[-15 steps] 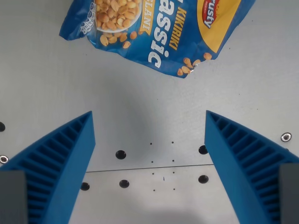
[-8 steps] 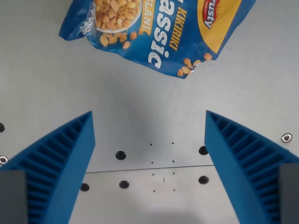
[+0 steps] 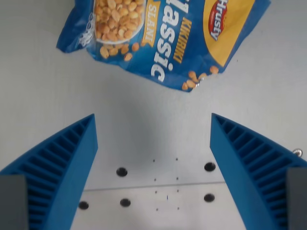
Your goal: Move above the blue bag
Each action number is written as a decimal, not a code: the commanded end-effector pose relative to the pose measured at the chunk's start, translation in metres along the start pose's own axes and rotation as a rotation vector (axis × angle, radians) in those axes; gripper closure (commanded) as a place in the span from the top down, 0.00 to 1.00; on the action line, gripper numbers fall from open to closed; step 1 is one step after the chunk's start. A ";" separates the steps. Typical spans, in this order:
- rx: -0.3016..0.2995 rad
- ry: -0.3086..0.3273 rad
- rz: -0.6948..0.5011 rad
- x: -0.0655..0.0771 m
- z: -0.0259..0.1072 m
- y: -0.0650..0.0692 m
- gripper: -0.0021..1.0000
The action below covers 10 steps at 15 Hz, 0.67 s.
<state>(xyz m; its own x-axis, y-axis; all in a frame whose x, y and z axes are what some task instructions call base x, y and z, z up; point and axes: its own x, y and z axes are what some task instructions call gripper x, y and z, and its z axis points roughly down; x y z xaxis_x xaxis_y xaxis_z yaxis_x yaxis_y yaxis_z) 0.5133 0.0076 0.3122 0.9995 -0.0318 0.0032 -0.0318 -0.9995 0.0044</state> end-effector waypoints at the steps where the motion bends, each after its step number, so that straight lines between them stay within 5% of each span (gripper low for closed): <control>1: -0.002 0.010 -0.028 0.010 0.005 0.005 1.00; 10: -0.005 -0.009 -0.046 0.035 0.040 0.013 1.00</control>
<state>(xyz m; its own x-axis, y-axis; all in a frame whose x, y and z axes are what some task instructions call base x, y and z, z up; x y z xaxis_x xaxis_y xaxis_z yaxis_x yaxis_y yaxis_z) 0.5376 -0.0029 0.2717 0.9996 -0.0173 0.0236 -0.0175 -0.9998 0.0042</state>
